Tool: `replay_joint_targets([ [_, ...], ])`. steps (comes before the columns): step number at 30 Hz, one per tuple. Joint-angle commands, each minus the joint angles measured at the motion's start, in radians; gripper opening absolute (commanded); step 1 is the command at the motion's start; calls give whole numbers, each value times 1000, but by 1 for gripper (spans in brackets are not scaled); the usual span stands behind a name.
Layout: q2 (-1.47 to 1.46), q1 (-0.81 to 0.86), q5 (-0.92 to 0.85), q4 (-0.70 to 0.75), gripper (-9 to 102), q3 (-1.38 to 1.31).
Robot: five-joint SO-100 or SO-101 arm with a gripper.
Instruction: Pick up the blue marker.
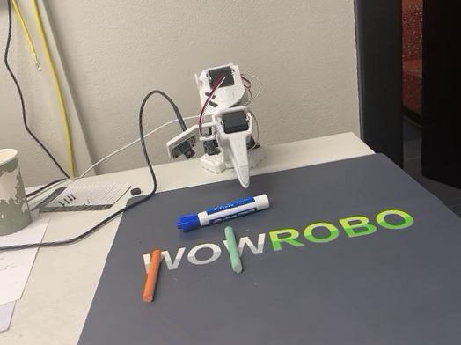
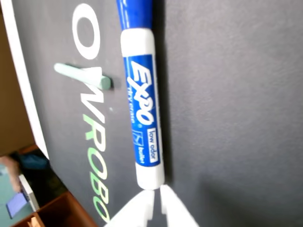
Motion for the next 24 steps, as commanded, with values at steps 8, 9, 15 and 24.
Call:
replay_joint_targets([
  [8,-52,41,-6,8,0,-98],
  [9,-124,44,-8,-2,0,-138],
  [15,-554,57,-21,144,0,-511],
  [24,-758,100,-92,337,0,-772],
])
